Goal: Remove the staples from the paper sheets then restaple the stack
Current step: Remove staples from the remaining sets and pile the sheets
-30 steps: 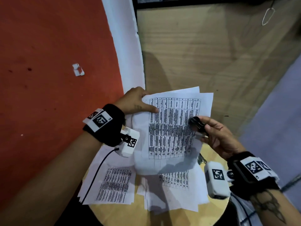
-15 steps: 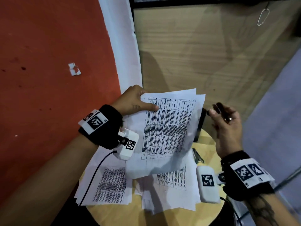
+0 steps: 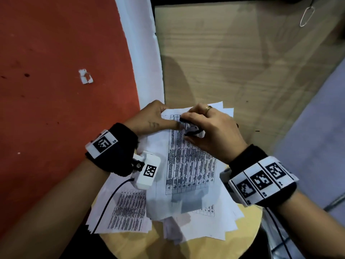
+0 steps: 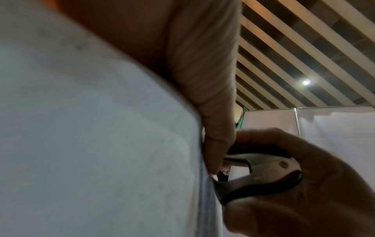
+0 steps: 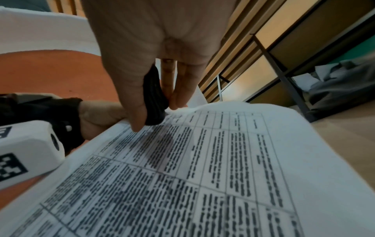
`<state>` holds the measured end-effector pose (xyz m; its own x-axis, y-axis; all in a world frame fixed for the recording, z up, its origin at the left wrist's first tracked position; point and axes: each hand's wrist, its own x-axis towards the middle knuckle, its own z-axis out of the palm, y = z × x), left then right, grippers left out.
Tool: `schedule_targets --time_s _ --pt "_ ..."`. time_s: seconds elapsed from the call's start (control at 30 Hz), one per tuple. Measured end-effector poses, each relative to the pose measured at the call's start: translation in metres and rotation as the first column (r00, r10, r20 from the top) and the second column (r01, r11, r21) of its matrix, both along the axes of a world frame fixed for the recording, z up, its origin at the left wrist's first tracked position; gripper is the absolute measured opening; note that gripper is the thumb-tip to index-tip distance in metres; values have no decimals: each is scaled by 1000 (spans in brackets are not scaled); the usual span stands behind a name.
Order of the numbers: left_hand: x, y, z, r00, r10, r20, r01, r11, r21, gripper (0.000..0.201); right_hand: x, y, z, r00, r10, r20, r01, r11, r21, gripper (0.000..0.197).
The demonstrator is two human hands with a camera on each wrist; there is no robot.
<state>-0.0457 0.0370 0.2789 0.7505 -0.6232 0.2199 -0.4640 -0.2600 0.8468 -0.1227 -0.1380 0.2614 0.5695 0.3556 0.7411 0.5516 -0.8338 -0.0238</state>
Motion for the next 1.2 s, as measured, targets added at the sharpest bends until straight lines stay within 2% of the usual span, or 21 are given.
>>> schedule_targets --time_s 0.13,0.4,0.63,0.9,1.03,1.2 --pt "-3 -1 2 1000 -26 13 26 1000 -3 39 0 4 4 1000 -5 16 6 999 -43 38" --pt "-8 -4 5 999 36 24 -36 999 -22 40 1 8 6 997 -60 47 66 989 -132 27" --pt "-10 -5 5 996 85 29 -83 995 -50 42 -1 14 7 990 -103 92 117 979 -168 28" --pt "-13 2 7 999 19 -50 -23 997 -76 41 2 8 11 998 -16 63 29 977 -210 35" --pt "-15 5 9 995 -24 -95 15 995 -98 23 6 2 13 997 59 40 -51 983 -178 32" --pt "-13 3 7 994 -46 -103 35 993 -110 31 6 3 13 995 66 77 -46 972 -232 22"
